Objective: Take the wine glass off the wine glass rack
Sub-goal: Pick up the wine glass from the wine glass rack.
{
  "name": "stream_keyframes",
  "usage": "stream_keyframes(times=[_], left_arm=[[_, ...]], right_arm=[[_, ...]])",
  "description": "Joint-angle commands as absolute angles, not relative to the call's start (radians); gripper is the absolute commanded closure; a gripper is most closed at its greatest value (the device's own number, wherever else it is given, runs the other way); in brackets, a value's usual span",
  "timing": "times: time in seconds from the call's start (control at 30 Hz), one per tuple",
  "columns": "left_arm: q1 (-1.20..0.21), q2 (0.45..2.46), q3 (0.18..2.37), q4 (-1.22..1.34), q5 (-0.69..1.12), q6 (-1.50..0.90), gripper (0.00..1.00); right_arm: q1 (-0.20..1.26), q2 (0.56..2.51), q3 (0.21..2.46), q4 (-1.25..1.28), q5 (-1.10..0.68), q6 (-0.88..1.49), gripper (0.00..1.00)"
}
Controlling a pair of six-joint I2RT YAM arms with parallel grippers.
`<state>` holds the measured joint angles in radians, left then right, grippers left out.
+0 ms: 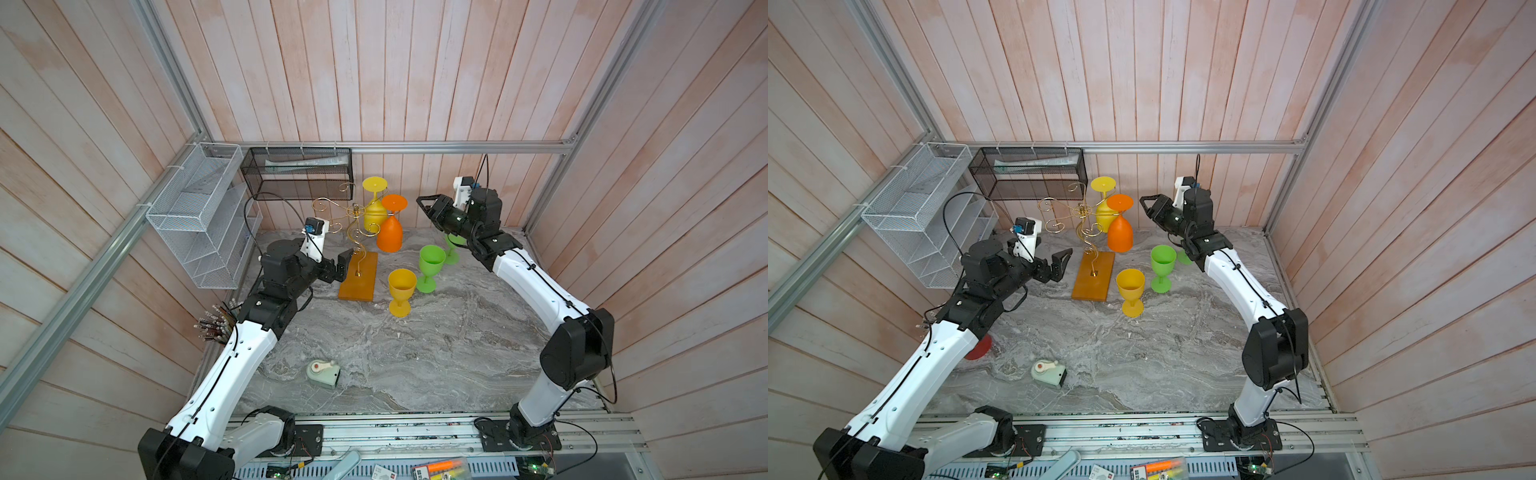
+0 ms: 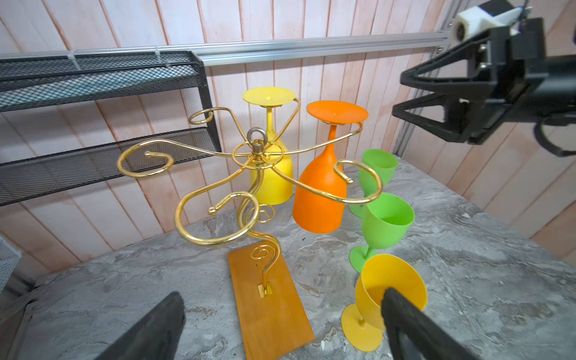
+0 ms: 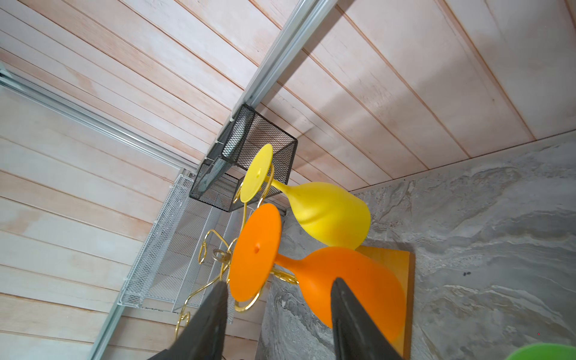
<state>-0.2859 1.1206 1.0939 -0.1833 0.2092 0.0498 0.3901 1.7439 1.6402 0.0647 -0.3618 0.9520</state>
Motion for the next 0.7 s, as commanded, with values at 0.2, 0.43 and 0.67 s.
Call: stream_keyframes(times=[0.2,0.43,0.67], left_arm=[[-0.232,1.065,1.02,-0.024,0.471,0.026,0.0],[-0.22,1.059,1.003,0.004,0.576,0.022,0.0],[-0.207,1.072,0.995,0.02,0.6,0.008,0.0]], right_arm=[[0.385,1.865,1.753,0.143,-0.429,1.079,0.59],[0.389,1.94,1.827,0.149,-0.437,1.112,0.65],[0.403,1.99,1.876,0.152,-0.457,1.133,0.73]])
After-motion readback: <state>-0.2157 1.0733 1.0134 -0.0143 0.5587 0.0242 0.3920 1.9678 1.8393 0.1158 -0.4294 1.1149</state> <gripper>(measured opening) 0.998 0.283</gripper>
